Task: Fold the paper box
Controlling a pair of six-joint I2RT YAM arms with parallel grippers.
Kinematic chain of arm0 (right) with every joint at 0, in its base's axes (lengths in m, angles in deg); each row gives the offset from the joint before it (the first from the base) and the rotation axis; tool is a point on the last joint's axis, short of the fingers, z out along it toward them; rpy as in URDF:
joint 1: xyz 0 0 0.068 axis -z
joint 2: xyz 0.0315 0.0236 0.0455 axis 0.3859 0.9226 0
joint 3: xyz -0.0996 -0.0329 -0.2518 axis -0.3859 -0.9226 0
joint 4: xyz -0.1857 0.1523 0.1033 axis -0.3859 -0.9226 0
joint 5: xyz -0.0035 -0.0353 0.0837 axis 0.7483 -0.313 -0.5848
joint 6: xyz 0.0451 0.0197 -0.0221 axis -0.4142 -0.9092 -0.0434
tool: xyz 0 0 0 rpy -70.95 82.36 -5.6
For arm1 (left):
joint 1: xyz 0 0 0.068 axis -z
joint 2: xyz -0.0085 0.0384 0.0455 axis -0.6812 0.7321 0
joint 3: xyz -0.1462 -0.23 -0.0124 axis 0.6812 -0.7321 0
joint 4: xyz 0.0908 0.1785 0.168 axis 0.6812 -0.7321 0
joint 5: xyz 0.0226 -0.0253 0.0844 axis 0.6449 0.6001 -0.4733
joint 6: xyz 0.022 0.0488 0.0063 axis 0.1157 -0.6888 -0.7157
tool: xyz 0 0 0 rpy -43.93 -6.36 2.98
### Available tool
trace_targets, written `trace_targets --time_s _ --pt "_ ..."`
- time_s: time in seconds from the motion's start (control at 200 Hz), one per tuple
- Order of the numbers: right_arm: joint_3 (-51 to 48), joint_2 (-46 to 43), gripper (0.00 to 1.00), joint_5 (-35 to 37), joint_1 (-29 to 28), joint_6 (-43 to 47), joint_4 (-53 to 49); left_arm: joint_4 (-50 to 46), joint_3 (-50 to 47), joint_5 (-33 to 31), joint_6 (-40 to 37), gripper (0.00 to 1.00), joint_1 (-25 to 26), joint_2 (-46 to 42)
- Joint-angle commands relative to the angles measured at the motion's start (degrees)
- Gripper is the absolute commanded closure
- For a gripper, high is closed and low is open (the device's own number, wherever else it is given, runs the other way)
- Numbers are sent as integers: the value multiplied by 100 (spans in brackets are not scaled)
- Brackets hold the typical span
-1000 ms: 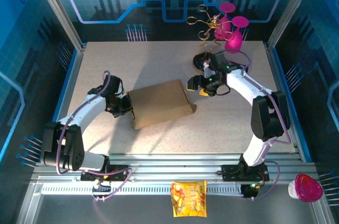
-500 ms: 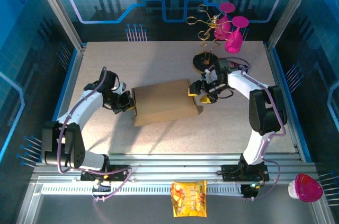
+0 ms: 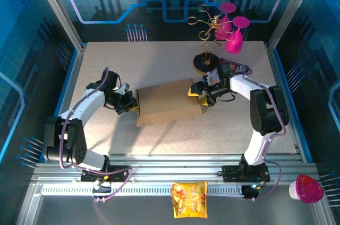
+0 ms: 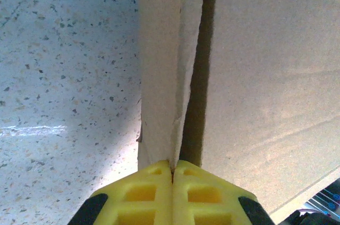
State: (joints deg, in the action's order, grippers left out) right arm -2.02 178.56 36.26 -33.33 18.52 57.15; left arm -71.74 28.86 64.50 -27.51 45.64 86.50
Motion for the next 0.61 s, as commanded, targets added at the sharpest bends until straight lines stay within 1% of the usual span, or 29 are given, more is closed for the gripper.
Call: trace_targets --time_s 0.0,0.14,0.23,0.25,0.27,0.31,0.37,0.465,0.54,0.6 --pt "-60 104 17 -434 -102 -494 483 226 92 387 174 100 -68 86" --pt "-200 86 30 -565 -115 -1130 998 406 68 530 283 100 -68 106" --pt "-378 -28 35 -610 -107 -1659 1467 647 26 635 475 100 -70 16" --pt "-403 -54 36 -615 -106 -1764 1530 711 19 660 546 93 -68 -24" --pt "-425 -87 38 -618 -110 -1861 1583 780 15 678 630 84 -68 -63" --pt "-450 -120 40 -616 -107 -2004 1628 921 8 693 818 68 -68 -197" --pt "-468 -195 44 -611 -107 -2211 1628 1138 -18 593 1138 54 -75 -509" --pt "-530 -342 45 -563 -83 -2517 1576 1512 -186 245 1649 33 -154 -1150" --pt "-664 -452 46 -593 -40 -2896 1654 1664 -402 65 2096 23 -320 -1552" --pt "-748 -508 47 -634 -8 -3193 1630 1608 -563 48 2505 23 -517 -1674"
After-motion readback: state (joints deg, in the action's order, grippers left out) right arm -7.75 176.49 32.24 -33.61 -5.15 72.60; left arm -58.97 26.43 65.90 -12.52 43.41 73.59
